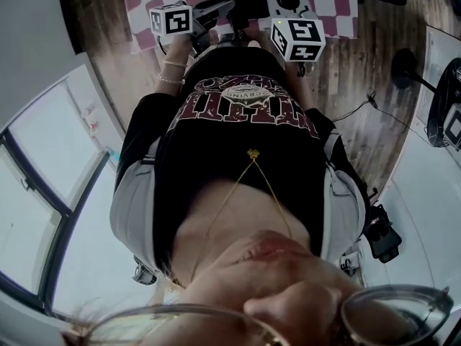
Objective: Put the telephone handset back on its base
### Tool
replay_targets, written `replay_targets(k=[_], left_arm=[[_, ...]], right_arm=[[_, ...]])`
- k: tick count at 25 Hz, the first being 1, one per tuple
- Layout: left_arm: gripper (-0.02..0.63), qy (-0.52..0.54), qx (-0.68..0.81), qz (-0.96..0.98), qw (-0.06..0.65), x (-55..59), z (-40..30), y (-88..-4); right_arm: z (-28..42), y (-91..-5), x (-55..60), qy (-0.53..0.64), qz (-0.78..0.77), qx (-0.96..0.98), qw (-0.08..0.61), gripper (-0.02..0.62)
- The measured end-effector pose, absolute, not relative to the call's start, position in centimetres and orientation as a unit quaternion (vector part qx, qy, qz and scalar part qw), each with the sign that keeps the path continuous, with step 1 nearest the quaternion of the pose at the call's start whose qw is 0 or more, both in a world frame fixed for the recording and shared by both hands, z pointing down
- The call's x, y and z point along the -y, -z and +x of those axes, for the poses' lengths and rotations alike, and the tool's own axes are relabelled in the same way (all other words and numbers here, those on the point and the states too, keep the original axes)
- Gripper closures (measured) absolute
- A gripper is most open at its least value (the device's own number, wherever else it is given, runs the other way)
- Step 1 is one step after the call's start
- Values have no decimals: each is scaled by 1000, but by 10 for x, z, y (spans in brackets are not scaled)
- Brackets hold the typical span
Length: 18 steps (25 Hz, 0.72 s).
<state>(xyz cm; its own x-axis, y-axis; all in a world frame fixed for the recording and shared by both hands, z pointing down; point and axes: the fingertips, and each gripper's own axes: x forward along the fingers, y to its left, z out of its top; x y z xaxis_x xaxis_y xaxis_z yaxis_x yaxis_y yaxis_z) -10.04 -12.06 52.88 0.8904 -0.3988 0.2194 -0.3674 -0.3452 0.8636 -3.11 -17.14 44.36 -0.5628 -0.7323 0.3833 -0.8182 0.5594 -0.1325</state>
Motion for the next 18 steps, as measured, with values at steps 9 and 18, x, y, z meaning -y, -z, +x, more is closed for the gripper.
replay_targets(k=[9, 18], left_arm=[[532, 4, 226, 814, 534, 137, -111, -547], [531, 1, 233, 811, 537, 144, -110, -549]], right_arm=[[-36, -450, 177, -158, 469, 856, 148, 572], [-28, -453, 184, -165, 461, 859, 151, 572]])
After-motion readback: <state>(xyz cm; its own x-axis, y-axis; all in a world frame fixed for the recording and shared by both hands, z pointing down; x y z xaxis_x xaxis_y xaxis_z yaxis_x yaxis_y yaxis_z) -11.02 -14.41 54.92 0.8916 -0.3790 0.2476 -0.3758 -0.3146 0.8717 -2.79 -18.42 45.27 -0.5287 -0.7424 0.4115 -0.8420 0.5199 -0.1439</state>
